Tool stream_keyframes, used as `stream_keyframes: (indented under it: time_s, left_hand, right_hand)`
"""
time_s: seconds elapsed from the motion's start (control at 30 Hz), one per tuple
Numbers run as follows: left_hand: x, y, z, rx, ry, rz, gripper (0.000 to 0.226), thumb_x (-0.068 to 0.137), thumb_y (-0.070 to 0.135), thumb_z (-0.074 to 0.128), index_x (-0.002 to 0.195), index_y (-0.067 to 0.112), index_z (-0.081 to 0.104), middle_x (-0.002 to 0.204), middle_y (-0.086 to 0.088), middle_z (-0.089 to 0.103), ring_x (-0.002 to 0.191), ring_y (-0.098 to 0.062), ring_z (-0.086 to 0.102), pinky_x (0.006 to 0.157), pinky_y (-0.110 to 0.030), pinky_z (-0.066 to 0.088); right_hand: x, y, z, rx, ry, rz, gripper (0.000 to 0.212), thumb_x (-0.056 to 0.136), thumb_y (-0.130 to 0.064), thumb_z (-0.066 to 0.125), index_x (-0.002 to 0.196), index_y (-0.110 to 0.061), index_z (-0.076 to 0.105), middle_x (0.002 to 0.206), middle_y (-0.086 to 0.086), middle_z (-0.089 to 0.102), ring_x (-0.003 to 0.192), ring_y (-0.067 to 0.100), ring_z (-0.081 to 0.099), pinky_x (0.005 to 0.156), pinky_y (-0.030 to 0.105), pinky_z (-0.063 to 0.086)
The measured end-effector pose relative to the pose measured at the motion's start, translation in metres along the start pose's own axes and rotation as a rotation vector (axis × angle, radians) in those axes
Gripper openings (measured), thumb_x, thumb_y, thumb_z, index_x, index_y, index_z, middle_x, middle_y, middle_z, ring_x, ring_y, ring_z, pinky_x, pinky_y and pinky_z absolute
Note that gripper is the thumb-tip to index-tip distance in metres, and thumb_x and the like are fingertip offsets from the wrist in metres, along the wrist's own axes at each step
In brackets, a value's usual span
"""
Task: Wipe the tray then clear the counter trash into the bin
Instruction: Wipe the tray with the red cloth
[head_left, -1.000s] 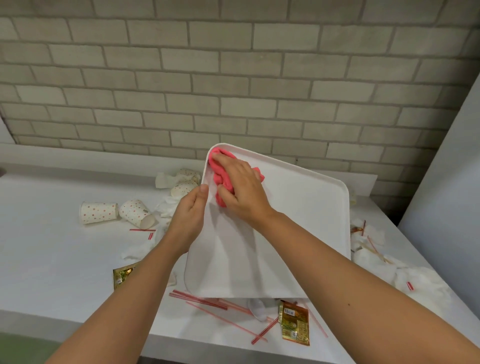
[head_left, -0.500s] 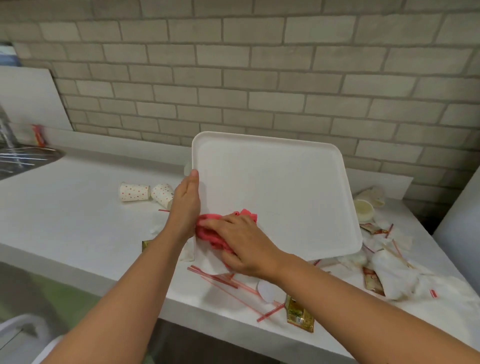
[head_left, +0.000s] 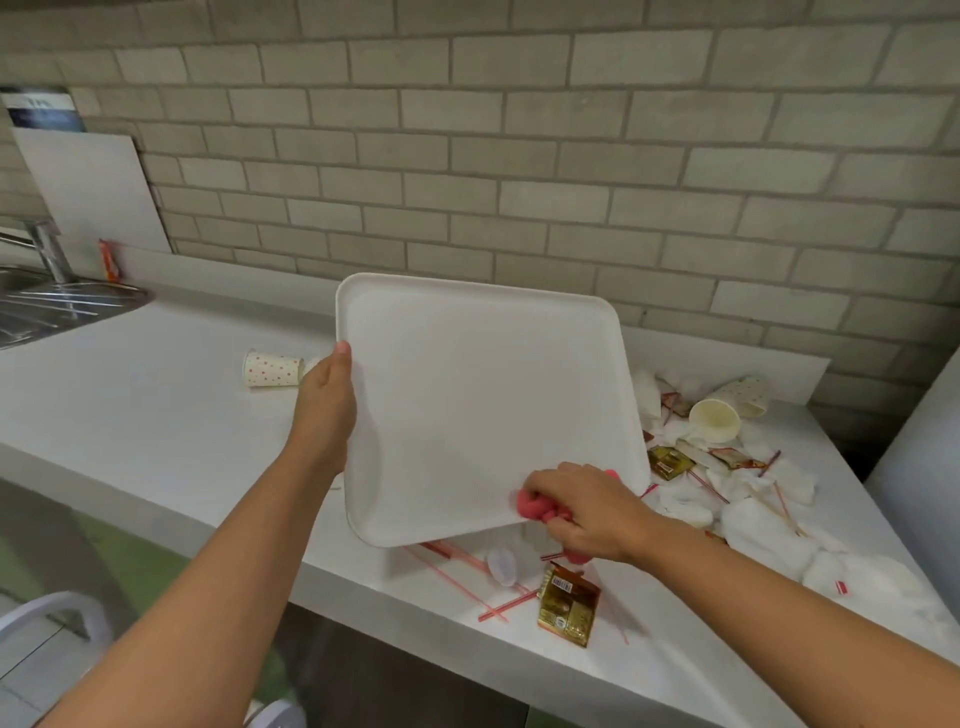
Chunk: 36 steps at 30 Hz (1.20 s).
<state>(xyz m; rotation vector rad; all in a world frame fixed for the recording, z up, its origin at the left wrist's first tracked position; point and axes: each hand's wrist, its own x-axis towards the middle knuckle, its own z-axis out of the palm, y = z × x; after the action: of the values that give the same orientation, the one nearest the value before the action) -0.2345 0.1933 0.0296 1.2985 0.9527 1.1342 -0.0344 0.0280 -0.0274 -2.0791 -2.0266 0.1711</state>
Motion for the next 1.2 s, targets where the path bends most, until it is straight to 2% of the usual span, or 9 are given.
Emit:
stream_keyframes:
  time_s: [0.13,0.2,0.4,0.57,0.7,0.83,1.0,1.13,1.2]
  left_hand:
    - [-0.009,-0.005,-0.007,-0.044,0.014,0.007,0.033,0.100,0.039,0.032,0.094,0.021,0.060,0.092,0.002,0.064,0.090,-0.021,0.062,0.084,-0.036,0.050]
    - [-0.011,-0.006,-0.015,-0.053,0.040,0.017,0.033,0.100,0.038,0.033,0.101,0.018,0.058,0.092,0.002,0.063,0.088,-0.020,0.061,0.081,-0.033,0.049]
    - [0.003,-0.009,-0.037,-0.041,0.055,0.014,0.036,0.100,0.041,0.032,0.113,0.018,0.056,0.095,0.001,0.064,0.083,-0.016,0.062,0.062,-0.027,0.048]
    - [0.031,-0.003,-0.050,0.031,0.023,0.039,0.036,0.099,0.042,0.031,0.114,0.020,0.055,0.091,0.005,0.063,0.080,-0.012,0.061,0.060,-0.026,0.046]
    - [0.054,-0.004,-0.065,0.040,-0.013,0.018,0.038,0.100,0.041,0.032,0.113,0.016,0.058,0.091,0.001,0.065,0.078,-0.014,0.063,0.058,-0.026,0.047]
    - [0.078,-0.006,-0.077,0.076,-0.056,0.018,0.040,0.099,0.043,0.032,0.102,0.019,0.064,0.083,0.003,0.068,0.068,-0.010,0.067,0.055,-0.023,0.047]
    - [0.116,-0.003,-0.092,0.093,-0.038,0.005,0.039,0.099,0.042,0.031,0.097,0.019,0.063,0.082,0.001,0.069,0.062,-0.008,0.067,0.049,-0.018,0.048]
    - [0.146,-0.011,-0.115,0.122,0.041,-0.012,0.037,0.100,0.039,0.030,0.102,0.015,0.059,0.081,0.003,0.064,0.069,-0.010,0.061,0.053,-0.019,0.043]
    - [0.162,-0.013,-0.130,0.067,0.111,-0.044,0.034,0.101,0.037,0.030,0.102,0.016,0.056,0.079,0.004,0.060,0.068,-0.009,0.057,0.051,-0.018,0.042]
  right_hand:
    - [-0.009,0.037,0.003,-0.073,-0.064,0.162,0.015,0.082,-0.016,0.047,0.088,-0.028,0.053,0.076,-0.016,0.052,0.074,0.007,0.050,0.059,0.020,0.037]
    - [-0.010,0.057,0.003,-0.066,-0.097,0.263,0.015,0.082,-0.018,0.048,0.078,-0.033,0.046,0.077,-0.013,0.057,0.064,0.006,0.055,0.057,0.021,0.044]
    - [0.021,0.082,-0.005,-0.167,-0.055,0.425,0.015,0.085,-0.015,0.046,0.096,-0.023,0.053,0.088,-0.002,0.067,0.079,0.017,0.062,0.066,0.030,0.049]
    - [0.083,0.078,-0.017,0.223,0.251,0.604,0.017,0.082,-0.009,0.047,0.093,-0.015,0.060,0.085,0.010,0.071,0.077,0.026,0.065,0.055,0.026,0.045]
    - [0.145,0.060,-0.037,0.325,0.524,0.639,0.021,0.088,-0.012,0.049,0.104,-0.007,0.061,0.101,0.017,0.068,0.095,0.033,0.063,0.079,0.034,0.047]
    - [0.196,0.038,-0.060,0.338,0.601,0.618,0.029,0.088,-0.012,0.048,0.115,-0.008,0.057,0.116,0.017,0.063,0.111,0.034,0.055,0.090,0.037,0.044]
    - [0.256,-0.022,-0.054,0.285,0.495,0.418,0.032,0.087,-0.011,0.046,0.117,-0.015,0.055,0.113,0.008,0.062,0.110,0.032,0.053,0.093,0.042,0.046]
    - [0.295,-0.084,-0.033,0.534,0.267,0.157,0.028,0.087,0.000,0.041,0.105,-0.012,0.060,0.092,0.004,0.063,0.062,0.007,0.065,0.061,0.015,0.052]
    - [0.312,-0.109,-0.036,0.567,0.203,0.109,0.026,0.085,-0.001,0.044,0.096,-0.011,0.065,0.077,-0.003,0.061,0.063,0.000,0.056,0.055,0.007,0.043]
